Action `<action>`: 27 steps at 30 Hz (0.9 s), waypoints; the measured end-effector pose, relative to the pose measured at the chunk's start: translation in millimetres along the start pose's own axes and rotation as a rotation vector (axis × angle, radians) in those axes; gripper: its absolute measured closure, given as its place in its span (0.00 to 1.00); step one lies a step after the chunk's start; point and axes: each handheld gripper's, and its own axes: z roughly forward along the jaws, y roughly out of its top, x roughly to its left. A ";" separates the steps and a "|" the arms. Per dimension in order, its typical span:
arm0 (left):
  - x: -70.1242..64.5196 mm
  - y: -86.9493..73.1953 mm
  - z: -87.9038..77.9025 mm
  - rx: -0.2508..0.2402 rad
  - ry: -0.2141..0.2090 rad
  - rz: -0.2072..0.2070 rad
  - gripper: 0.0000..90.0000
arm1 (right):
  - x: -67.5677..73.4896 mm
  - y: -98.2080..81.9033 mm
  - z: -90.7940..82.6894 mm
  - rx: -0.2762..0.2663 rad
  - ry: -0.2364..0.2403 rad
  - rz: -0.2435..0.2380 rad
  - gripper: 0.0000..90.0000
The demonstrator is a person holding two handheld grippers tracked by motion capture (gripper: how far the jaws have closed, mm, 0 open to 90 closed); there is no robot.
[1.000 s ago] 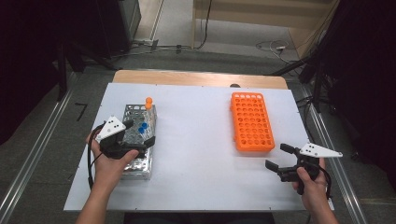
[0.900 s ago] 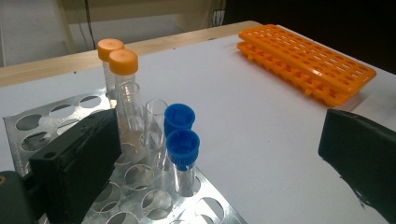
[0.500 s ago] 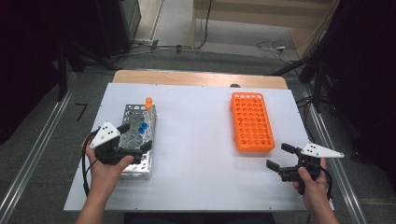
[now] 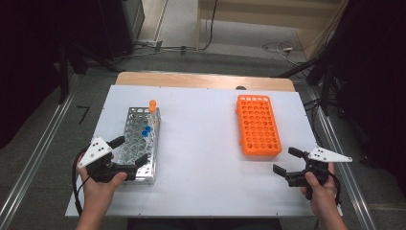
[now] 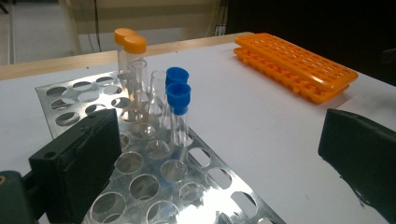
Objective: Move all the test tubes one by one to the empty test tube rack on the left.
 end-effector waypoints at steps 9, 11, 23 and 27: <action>-3.7 -14.8 -15.3 0.001 -0.005 -0.002 0.00 | -1.8 -1.5 0.0 0.003 -0.003 0.004 0.00; -3.9 -17.3 -19.1 0.008 -0.002 0.010 0.00 | -2.4 -2.0 0.3 0.002 -0.003 0.003 0.00; 8.5 -24.3 -37.3 -0.034 0.020 -0.009 0.00 | -4.3 -3.5 0.3 -0.003 -0.004 -0.004 0.00; 11.3 -25.3 -37.5 -0.033 0.023 -0.017 0.00 | -6.2 -4.4 0.3 -0.003 -0.007 -0.003 0.00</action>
